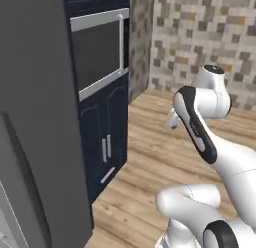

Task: Take the lemon and eggplant out of the freezer and place them in the tupperware container on the counter. Then put the tupperware containing the vegetables back in the freezer.

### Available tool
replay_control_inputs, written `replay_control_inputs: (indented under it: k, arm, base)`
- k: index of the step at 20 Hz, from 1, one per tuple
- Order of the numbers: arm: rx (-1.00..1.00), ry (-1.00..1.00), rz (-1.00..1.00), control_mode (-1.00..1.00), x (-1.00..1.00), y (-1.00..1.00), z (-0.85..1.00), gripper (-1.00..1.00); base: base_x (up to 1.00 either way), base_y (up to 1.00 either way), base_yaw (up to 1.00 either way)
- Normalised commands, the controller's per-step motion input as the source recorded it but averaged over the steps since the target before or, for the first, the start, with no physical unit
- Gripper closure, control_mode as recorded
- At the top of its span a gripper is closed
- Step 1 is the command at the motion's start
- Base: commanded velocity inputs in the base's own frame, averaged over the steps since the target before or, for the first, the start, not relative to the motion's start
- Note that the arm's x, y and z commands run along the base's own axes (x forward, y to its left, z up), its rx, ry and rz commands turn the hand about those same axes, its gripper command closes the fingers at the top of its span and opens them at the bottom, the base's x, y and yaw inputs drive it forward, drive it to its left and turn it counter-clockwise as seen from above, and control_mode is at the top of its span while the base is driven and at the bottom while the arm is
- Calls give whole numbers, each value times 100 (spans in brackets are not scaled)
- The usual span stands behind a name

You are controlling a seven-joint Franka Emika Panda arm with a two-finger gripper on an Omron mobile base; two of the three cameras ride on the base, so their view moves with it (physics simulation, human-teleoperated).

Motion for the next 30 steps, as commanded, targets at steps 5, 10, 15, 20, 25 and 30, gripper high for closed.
replay_control_inputs:
  k: [5, 10, 15, 20, 25, 30]
  arm:
    - [0, 0, 0, 100, 0, 0, 0, -100]
    - [0, 0, 0, 100, 0, 0, 0, -100]
    - [0, 0, 0, 100, 0, 0, 0, -100]
    - [0, 0, 0, 100, 0, 0, 0, -100]
    - [0, 0, 0, 100, 0, 0, 0, -100]
    - [0, 0, 0, 100, 0, 0, 0, -100]
  base:
    - [1, 41, 85]
    - [14, 40, 80]
    - [47, 30, 56]
    - [54, 37, 6]
    - [46, 45, 0]
    - [49, 55, 0]
